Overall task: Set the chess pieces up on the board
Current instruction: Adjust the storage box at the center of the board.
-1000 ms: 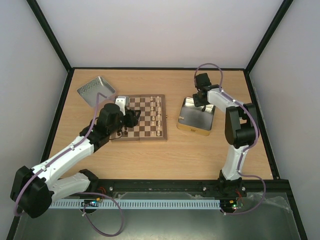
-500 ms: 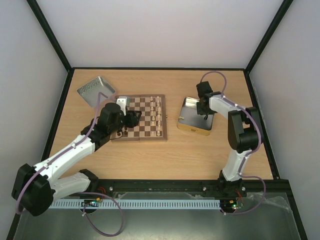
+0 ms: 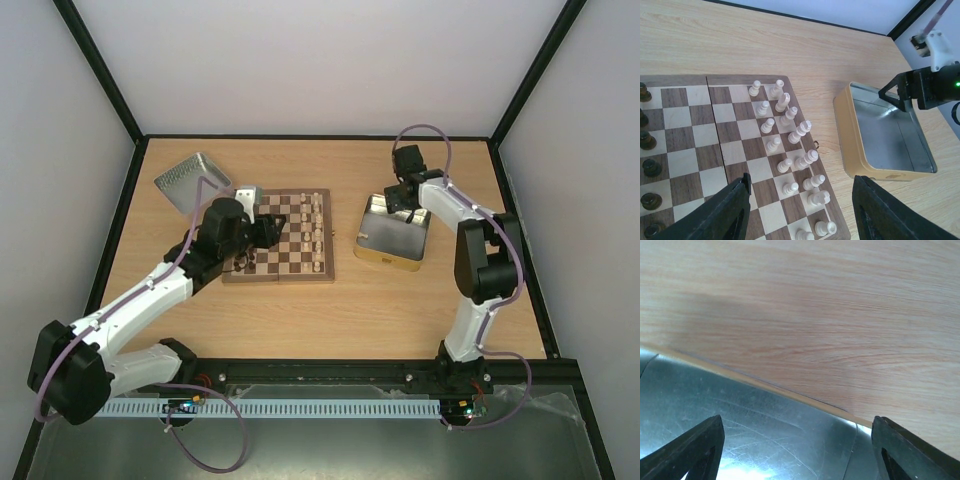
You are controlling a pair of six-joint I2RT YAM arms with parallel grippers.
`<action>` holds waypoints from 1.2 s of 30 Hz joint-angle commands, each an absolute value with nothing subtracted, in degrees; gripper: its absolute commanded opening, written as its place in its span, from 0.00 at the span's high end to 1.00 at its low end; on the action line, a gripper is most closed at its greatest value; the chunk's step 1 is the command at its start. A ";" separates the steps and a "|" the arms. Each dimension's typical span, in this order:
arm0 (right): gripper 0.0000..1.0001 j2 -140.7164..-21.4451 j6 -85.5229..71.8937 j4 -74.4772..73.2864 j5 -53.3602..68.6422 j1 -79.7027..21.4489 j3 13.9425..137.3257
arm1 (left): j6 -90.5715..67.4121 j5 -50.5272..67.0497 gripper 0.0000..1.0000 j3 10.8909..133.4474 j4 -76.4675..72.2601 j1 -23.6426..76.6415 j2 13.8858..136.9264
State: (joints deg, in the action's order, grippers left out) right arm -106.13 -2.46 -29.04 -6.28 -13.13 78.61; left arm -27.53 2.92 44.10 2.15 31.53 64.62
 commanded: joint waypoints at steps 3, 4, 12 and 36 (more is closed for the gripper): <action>0.14 -109.53 9.31 -29.09 -1.98 -13.05 80.09 | -27.04 3.69 0.41 46.41 2.93 31.29 66.00; 0.14 -110.43 10.11 -28.93 -2.13 -13.01 80.91 | -26.88 3.69 0.42 46.59 3.05 31.28 66.09; 0.37 -117.00 10.32 -30.54 -2.20 -12.43 85.30 | -26.39 3.34 0.42 46.97 3.06 31.28 66.36; 0.49 -96.80 -16.28 -28.93 -12.78 -12.44 66.92 | -26.92 5.31 0.42 45.73 2.91 31.29 64.34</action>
